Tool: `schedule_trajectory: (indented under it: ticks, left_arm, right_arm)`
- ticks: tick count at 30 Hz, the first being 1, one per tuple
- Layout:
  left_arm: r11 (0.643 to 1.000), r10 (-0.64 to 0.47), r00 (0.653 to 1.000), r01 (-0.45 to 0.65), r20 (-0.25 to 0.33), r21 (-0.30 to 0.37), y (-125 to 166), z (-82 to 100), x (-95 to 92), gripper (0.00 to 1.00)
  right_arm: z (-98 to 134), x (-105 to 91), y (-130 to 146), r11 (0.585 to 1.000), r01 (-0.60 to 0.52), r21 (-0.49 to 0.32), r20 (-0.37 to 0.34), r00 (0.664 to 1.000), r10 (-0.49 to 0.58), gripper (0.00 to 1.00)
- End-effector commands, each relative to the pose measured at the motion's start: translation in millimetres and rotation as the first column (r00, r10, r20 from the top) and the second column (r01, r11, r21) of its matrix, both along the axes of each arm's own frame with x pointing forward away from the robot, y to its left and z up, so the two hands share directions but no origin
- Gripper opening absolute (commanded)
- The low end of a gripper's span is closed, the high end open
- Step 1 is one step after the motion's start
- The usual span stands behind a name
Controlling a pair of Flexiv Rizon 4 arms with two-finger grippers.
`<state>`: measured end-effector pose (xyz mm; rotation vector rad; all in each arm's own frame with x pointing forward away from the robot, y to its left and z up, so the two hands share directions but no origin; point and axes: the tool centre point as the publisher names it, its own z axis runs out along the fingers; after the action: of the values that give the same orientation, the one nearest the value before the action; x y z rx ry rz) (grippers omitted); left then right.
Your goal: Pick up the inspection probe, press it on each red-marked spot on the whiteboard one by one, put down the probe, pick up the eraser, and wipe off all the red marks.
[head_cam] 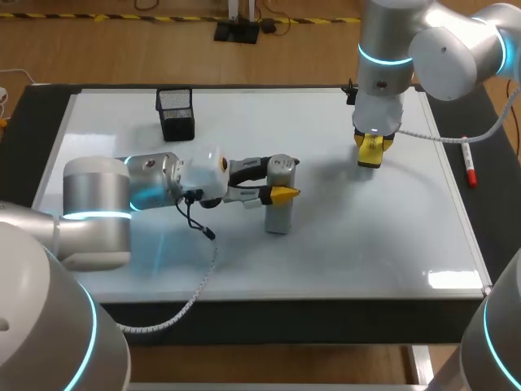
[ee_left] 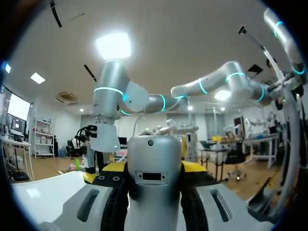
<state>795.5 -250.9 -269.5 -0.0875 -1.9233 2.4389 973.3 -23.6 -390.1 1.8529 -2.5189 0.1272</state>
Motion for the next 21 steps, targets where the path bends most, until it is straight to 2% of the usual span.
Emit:
schedule_trajectory:
  ticks: [1,6,21]
  left_arm:
    - [1.0,0.005,1.0,-0.005,-0.001,0.027,1.3,-0.6,-1.3,0.0]
    - [0.998,0.003,1.0,-0.004,0.014,0.062,0.2,-0.9,-2.8,0.0]
    - [0.997,-0.004,1.0,0.003,0.013,0.074,-1.4,-1.7,-6.1,0.0]
  right_arm:
    - [0.6,0.7,-0.2,1.0,-0.001,-0.004,0.0,1.0,0.001,0.0]
    - [0.6,0.7,-0.2,1.0,-0.001,-0.004,0.0,1.0,0.001,0.0]
    - [0.6,0.7,-0.2,1.0,-0.001,-0.004,0.0,1.0,0.001,0.0]
